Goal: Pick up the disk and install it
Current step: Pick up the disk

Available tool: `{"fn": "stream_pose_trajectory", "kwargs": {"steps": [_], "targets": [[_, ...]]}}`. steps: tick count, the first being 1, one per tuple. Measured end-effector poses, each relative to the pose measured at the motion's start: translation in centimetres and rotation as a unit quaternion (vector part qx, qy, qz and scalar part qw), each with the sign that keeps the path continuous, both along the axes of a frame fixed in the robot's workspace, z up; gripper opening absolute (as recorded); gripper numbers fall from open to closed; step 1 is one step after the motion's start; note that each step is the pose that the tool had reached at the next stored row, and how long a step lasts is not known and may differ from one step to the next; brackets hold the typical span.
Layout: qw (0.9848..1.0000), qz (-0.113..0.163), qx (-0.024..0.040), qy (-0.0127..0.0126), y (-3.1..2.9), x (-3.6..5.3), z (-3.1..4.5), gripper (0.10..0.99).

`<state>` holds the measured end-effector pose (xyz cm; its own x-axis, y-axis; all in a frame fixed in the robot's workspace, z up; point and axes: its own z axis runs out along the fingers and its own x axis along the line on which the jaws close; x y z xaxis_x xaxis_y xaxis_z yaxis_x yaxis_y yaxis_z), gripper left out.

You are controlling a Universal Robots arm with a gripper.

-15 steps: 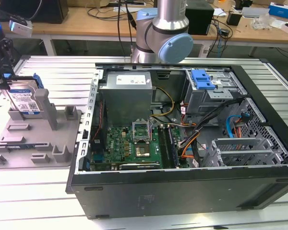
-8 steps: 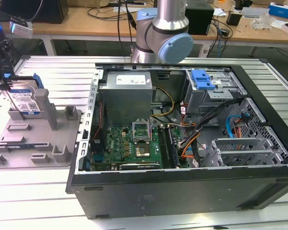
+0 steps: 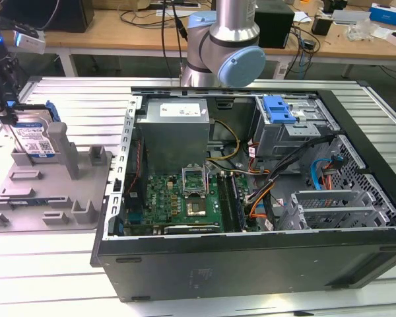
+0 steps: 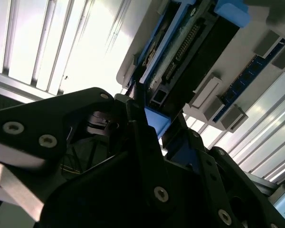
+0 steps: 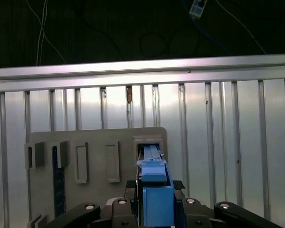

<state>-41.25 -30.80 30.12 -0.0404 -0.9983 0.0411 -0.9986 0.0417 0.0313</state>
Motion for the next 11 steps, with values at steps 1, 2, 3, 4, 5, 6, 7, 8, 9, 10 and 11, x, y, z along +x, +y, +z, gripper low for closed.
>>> {"fn": "stream_pose_trajectory", "kwargs": {"steps": [1, 2, 3, 4, 5, 6, 7, 8, 9, 10, 11], "targets": [[1.0, 0.0, 0.0, 0.0, 0.0, 0.0, 0.0, 0.392], [1.0, 0.0, 0.0, -0.0001, 0.0, -0.01, -0.01, 0.392], [1.0, 0.0, 0.0001, -0.0002, 0.01, -0.02, -0.02, 0.392], [1.0, 0.0, 0.0, -0.0002, 0.0, -0.07, -0.03, 0.392], [1.0, 0.0, 0.0, -0.0001, 0.0, -0.09, -0.02, 0.392], [1.0, 0.0, 0.0, -0.0001, 0.0, -0.14, -0.02, 0.392], [1.0, 0.0, -0.0001, -0.0001, 0.0, -0.18, -0.03, 0.392], [1.0, 0.0, -0.0002, -0.0001, 0.0, -0.24, -0.04, 0.392], [1.0, 0.0, -0.0001, 0.0, 0.0, -0.25, -0.05, 0.392], [1.0, 0.0, -0.0002, 0.0, 0.0, -0.26, -0.05, 0.392], [1.0, 0.0, -0.0002, 0.0, 0.0, -0.26, -0.06, 0.392]]}}
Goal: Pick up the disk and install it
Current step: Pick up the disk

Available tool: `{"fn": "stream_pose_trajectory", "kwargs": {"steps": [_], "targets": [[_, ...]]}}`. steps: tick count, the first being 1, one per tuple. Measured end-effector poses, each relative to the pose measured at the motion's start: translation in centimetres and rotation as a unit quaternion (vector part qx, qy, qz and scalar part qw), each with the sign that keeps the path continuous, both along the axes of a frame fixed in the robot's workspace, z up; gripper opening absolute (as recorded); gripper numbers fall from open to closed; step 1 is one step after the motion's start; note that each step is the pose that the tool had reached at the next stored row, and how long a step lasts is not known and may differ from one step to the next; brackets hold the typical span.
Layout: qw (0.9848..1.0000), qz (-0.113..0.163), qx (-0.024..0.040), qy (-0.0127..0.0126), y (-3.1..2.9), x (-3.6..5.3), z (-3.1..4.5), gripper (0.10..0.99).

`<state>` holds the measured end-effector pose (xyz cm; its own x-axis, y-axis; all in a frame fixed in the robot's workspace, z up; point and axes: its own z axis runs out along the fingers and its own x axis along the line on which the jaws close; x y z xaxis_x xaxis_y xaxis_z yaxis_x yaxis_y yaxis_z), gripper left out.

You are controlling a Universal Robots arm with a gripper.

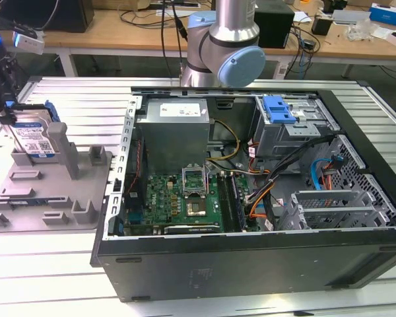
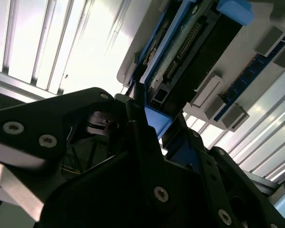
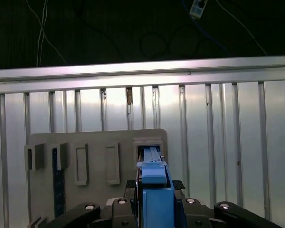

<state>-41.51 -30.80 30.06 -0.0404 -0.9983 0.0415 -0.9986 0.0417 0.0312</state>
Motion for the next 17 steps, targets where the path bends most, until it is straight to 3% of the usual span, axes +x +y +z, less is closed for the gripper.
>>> {"fn": "stream_pose_trajectory", "kwargs": {"steps": [17], "targets": [[1.0, 0.0, 0.0, 0.0, -0.07, 0.0, 0.0, 0.365]]}}
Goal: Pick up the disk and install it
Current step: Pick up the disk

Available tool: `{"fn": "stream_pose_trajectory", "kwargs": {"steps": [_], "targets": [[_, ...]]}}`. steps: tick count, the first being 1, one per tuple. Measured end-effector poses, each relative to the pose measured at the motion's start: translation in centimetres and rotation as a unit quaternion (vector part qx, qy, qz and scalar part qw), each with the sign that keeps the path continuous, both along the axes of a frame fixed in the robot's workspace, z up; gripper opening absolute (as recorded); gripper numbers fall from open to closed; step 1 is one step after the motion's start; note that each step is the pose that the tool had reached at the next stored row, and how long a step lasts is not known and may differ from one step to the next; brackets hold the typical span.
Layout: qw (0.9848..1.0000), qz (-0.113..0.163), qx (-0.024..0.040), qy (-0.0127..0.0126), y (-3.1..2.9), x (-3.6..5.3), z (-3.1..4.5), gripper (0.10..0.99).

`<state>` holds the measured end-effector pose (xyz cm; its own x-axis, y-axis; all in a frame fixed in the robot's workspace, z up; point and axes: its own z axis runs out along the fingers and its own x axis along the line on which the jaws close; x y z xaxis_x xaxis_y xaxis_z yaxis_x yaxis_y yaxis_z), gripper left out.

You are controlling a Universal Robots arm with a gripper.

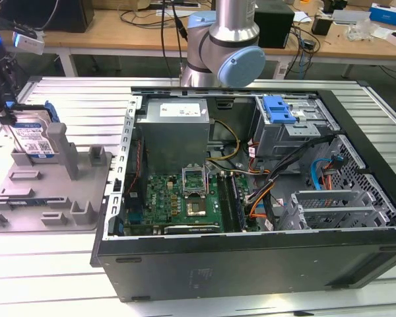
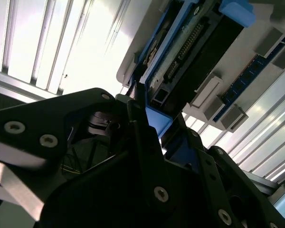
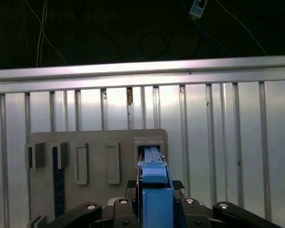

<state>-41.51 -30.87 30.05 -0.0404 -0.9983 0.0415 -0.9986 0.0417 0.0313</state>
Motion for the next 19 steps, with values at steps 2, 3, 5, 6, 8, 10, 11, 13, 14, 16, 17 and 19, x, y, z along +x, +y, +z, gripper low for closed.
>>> {"fn": "stream_pose_trajectory", "kwargs": {"steps": [2, 3, 5, 6, 8, 10, 11, 13, 14, 16, 17, 19], "targets": [[1.0, 0.0, 0.0, 0.0, 0.0, 0.0, 0.0, 0.365], [1.0, 0.0, 0.0, 0.0, 0.0, 0.0, 0.0, 0.365], [1.0, 0.0, 0.0, 0.0, -0.01, -0.01, 0.09, 0.365], [1.0, 0.0, -0.0002, 0.0, -0.01, 0.0, 0.61, 0.365], [1.0, 0.0, -0.0003, 0.0, 0.0, 0.0, 2.04, 0.365], [1.0, 0.0, -0.0004, 0.0, 0.0, 0.0, 2.44, 0.365], [1.0, 0.0, -0.0004, 0.0, 0.0, 0.0, 2.77, 0.365], [1.0, 0.0, -0.0005, 0.0, 0.0, 0.0, 3.16, 0.365], [1.0, 0.0, -0.0005, 0.0, 0.0, 0.0, 3.53, 0.365], [1.0, 0.0, -0.0007, 0.0, 0.0, 0.0, 4.3, 0.365], [1.0, 0.0, -0.0008, 0.0, 0.0, 0.0, 4.65, 0.365], [1.0, 0.0, -0.0009, 0.0, 0.0, 0.0, 5.08, 0.365]]}}
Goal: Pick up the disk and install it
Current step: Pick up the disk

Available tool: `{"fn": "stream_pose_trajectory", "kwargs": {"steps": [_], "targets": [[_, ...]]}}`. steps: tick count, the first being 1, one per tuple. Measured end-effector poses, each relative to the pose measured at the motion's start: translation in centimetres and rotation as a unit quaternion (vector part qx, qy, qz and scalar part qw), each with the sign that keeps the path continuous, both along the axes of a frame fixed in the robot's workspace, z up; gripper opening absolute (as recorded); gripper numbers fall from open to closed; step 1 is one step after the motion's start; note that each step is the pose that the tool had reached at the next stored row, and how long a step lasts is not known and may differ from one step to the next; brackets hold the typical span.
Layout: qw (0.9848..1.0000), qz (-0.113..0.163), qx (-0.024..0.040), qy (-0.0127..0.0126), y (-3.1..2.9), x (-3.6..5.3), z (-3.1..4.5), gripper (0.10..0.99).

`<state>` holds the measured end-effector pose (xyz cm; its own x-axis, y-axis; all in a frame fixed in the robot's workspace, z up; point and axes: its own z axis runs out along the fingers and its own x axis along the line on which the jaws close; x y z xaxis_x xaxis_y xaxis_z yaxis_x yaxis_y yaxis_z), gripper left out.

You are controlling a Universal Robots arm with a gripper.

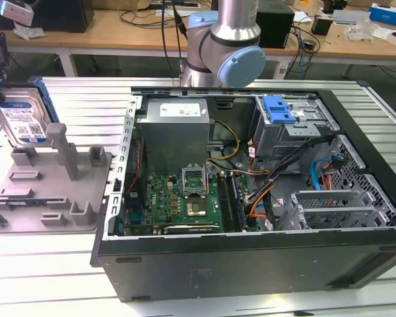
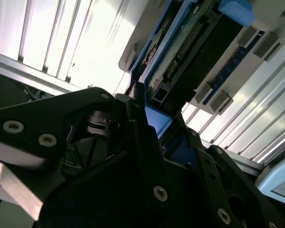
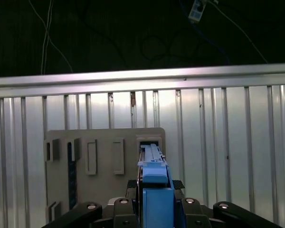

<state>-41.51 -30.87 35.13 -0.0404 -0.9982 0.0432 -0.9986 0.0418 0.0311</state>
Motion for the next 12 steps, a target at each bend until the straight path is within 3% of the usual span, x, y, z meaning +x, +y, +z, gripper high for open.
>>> {"fn": "stream_pose_trajectory", "kwargs": {"steps": [2, 12], "targets": [[1.0, 0.0, -0.0002, 0.0, 0.0, 0.01, 0.44, 0.365], [1.0, 0.0, -0.0023, 0.0002, 0.0, 0.04, 4.31, 0.365]]}}
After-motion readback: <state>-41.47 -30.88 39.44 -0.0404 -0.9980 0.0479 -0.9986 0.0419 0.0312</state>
